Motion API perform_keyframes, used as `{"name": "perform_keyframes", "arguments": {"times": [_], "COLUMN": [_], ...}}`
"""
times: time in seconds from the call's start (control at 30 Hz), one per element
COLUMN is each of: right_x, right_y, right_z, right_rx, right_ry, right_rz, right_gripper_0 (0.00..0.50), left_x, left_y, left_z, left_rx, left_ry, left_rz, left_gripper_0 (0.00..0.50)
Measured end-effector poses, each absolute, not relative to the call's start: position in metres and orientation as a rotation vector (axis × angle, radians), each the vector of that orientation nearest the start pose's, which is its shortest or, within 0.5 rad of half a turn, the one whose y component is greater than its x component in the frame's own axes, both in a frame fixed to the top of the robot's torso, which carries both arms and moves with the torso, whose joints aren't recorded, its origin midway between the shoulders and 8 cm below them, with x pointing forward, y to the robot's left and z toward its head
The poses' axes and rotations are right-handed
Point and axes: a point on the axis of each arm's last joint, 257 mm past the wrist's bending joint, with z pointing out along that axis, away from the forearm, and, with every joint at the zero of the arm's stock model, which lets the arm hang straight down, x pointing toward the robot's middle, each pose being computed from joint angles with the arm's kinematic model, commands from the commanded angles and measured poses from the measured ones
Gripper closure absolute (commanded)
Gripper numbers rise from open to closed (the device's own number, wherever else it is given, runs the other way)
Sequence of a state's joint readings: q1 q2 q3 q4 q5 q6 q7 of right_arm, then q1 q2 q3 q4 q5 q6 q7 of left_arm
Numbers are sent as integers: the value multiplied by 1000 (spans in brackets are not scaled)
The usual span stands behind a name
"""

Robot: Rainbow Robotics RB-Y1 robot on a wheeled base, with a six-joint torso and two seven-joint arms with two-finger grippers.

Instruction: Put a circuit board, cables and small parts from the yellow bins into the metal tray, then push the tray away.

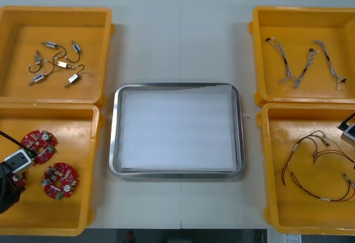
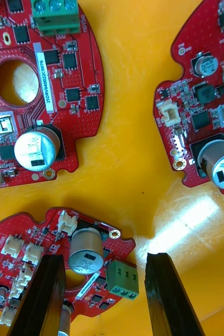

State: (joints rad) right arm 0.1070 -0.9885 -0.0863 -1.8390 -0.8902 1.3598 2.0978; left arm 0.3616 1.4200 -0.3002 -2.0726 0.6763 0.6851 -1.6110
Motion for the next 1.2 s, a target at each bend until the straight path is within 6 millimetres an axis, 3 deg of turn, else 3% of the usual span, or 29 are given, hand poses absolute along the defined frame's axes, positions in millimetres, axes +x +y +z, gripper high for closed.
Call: {"name": "perform_keyframes", "arguments": {"times": [0.3, 0.57, 0.63, 0.73, 0.8, 0.87, 0.93, 1.2], "right_x": [342, 325, 323, 323, 323, 324, 324, 330], "right_y": [-448, -426, -423, -418, -413, -407, -401, -384], "right_z": [-243, -217, -212, -202, -194, -187, -180, -163], "right_rx": [-999, -1071, -1072, -1067, -1023, -972, -948, -895], "right_ry": [2646, 2664, 2678, 2694, 2708, 2717, 2716, 2688], "right_rz": [-284, -211, -191, -188, -193, -198, -204, -198], "right_gripper_0": [500, 500, 500, 500, 500, 500, 500, 500], "left_x": [317, 320, 321, 323, 325, 326, 328, 332], "left_y": [422, 423, 424, 422, 420, 418, 418, 416], "left_z": [-324, -323, -322, -322, -321, -323, -326, -328], "left_rx": [1043, 1041, 1039, 1037, 1036, 1036, 1034, 1032], "left_ry": [2432, 2427, 2427, 2415, 2403, 2395, 2384, 2364], "left_rz": [324, 328, 331, 324, 315, 306, 296, 282], "left_gripper_0": [62, 72, 158, 197, 248, 363, 429, 479]}}
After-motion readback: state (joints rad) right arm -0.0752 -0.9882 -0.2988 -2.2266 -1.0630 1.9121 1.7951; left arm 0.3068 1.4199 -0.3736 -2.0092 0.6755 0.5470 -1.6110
